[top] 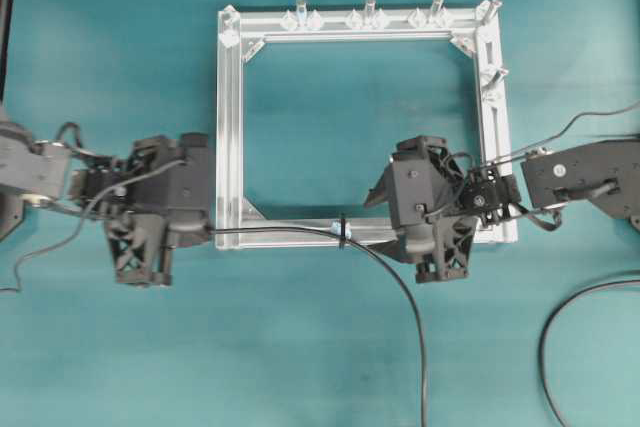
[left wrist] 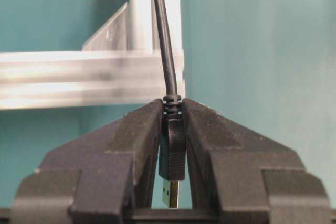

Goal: Insert the wire through the string loop located in the center.
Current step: 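Pull the cable leftward through the loop with the left gripper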

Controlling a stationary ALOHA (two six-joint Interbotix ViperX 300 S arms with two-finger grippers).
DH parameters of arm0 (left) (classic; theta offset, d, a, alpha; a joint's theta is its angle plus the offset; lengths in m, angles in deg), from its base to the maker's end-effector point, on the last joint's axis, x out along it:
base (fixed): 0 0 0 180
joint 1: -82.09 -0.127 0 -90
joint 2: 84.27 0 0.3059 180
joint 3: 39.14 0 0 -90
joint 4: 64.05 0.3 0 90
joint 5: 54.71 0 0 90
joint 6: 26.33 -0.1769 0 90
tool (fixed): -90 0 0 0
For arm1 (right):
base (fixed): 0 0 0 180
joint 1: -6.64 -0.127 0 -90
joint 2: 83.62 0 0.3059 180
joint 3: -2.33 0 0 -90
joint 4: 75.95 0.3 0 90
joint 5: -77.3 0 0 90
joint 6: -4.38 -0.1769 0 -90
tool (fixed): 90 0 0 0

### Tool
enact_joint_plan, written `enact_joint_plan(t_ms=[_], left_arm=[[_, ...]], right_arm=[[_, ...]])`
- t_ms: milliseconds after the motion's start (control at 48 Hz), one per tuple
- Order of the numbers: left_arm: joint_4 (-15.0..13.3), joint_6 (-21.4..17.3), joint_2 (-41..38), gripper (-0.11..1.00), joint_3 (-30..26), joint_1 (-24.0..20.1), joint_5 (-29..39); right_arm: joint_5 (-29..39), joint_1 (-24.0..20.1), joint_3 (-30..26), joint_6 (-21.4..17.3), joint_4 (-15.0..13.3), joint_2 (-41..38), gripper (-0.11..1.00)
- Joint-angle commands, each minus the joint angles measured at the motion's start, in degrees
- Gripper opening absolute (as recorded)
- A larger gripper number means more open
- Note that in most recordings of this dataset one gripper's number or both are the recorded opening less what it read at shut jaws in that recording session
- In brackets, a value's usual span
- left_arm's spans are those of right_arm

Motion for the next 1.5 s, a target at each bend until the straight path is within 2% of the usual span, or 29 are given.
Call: enact_joint_plan(t_ms=[0,229,562,916,1083,1478], left_arm=[[-0.2,1.7,3.2,0.16,1.2,0.3,-0.3],[-0.2,3.3,6.6,0.16,4.3,0.3,-0.2],[-0.2,3.5,6.1,0.16,4.8,0.3,-1.1],[-0.2,4.5,6.0,0.16,9.2,0.3,-4.7],[-0.2,5.4,6.0,0.16,9.8,0.3,-5.7],[0.0,5.1,6.1,0.16,9.6,0.3,-5.6]], right_arm=[[-0.2,-0.1,-0.4,0.1,-0.1,1.5,0.68],[-0.2,0.0,-0.4,0.1,-0.1,1.5,0.68],[-0.2,-0.1,-0.4,0.2,-0.1,1.5,0.68],[-0.2,0.0,-0.5,0.2,-0.1,1.5,0.68],[-0.2,-0.1,-0.5,0.2,-0.1,1.5,0.68],[-0.2,-0.1,-0.6,0.2,-0.1,1.5,0.68]])
